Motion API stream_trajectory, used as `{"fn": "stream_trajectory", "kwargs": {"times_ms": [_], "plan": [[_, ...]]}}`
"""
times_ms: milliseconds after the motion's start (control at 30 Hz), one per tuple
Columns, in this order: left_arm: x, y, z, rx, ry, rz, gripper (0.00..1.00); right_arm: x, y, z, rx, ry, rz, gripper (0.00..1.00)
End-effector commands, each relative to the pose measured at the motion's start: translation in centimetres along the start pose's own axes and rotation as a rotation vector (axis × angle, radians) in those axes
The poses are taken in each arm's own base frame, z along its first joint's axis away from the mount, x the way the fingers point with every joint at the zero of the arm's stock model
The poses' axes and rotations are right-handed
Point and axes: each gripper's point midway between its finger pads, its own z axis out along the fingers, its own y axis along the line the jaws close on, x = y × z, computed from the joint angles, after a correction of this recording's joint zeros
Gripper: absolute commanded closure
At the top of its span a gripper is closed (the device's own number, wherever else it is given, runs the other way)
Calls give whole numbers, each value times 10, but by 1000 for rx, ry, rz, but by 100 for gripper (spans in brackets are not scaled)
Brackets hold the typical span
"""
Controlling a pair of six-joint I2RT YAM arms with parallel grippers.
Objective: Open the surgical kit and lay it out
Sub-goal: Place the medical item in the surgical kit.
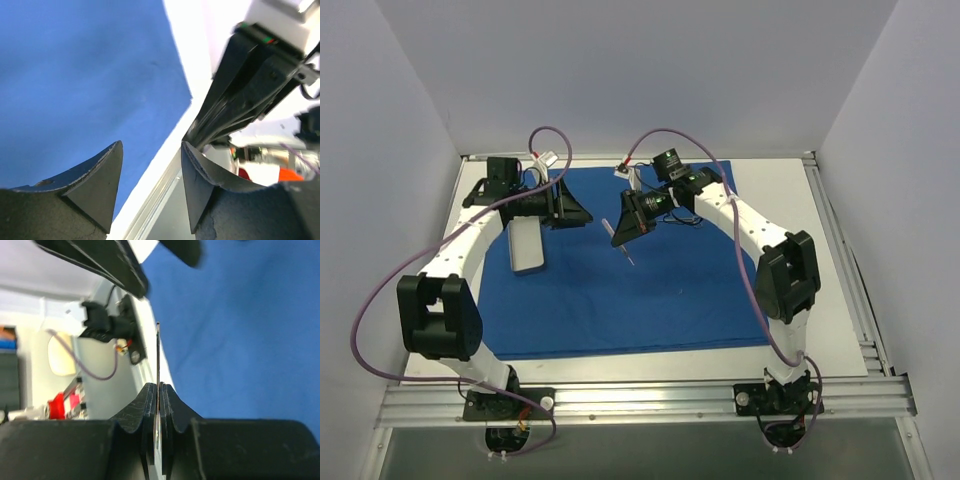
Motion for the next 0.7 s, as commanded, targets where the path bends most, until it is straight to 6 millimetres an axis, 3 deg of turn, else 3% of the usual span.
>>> {"fn": "stream_trajectory", "kwargs": {"times_ms": [0,267,667], "plan": [[-4,-66,-8,257,-25,225,42,8,42,-10,-143,25,-70,100],[17,-98,-6,416,24,291,41,5,53,-13,-199,16,-72,100],[31,-91,0,395,72,263,44,5,53,-18,-196,3,-78,100]]}}
